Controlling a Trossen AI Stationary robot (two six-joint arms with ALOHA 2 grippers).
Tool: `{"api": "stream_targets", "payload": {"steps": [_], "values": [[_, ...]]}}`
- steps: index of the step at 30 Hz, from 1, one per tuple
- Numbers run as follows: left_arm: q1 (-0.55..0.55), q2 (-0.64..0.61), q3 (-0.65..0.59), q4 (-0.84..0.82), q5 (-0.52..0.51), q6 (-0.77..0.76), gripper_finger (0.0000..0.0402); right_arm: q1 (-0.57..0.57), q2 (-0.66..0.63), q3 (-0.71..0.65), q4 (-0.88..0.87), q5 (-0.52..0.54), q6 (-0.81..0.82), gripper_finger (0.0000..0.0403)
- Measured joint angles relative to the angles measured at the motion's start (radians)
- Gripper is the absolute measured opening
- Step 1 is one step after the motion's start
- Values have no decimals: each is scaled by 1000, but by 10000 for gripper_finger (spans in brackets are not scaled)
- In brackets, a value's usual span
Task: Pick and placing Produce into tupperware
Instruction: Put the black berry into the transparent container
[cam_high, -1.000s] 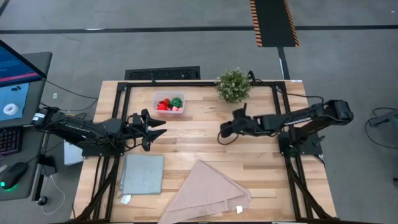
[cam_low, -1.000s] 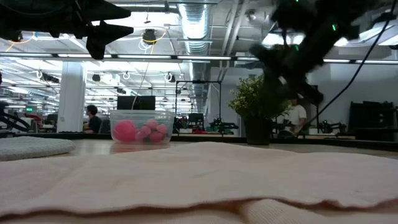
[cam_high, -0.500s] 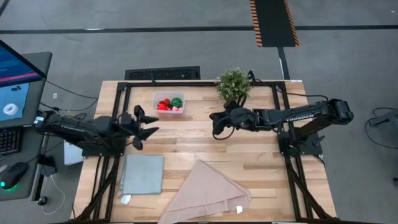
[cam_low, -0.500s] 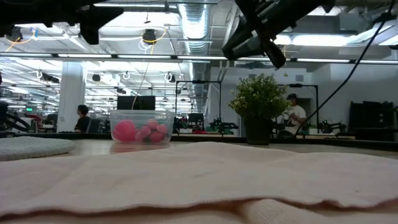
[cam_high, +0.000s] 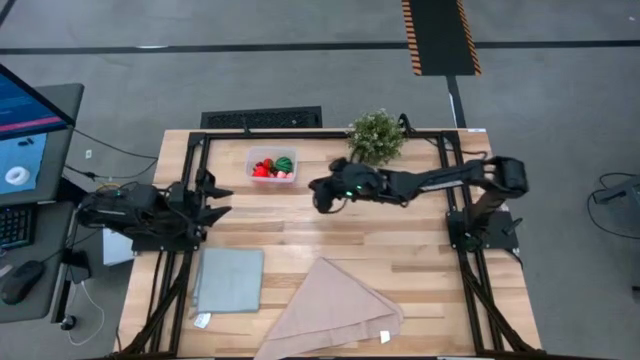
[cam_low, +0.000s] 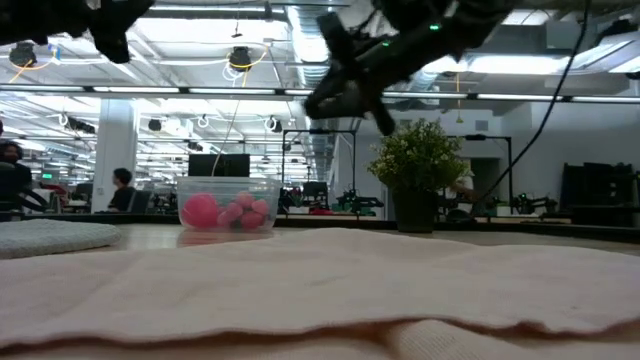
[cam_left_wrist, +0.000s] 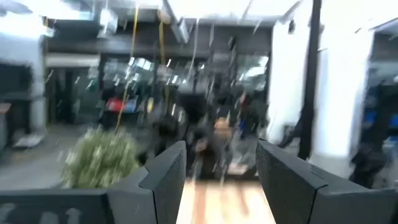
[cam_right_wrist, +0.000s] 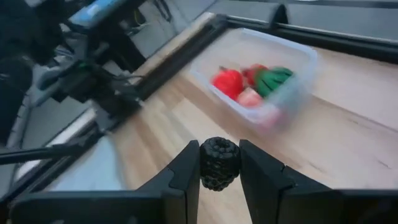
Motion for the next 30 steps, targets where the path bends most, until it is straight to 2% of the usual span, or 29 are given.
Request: {"api": "stream_targets", "payload": {"steps": [6,14,17,25,30], "values": [[0,4,-23,-35,-34,13,183,-12,154,222,-81,-62,-70,117],[0,1,-24,-32,0,-3,183,-54,338,517,-278,-82,-128,117],[0,3,-24,-29,2,-4,183,-76,404,600,-322,-119,-126,117],[0,3,-24,-21,0,-22,183,-157,552,753,-359,-154,-130,127],[0,3,-24,-32,6,-31,183,-175,568,788,-383,-141,-168,179]]}}
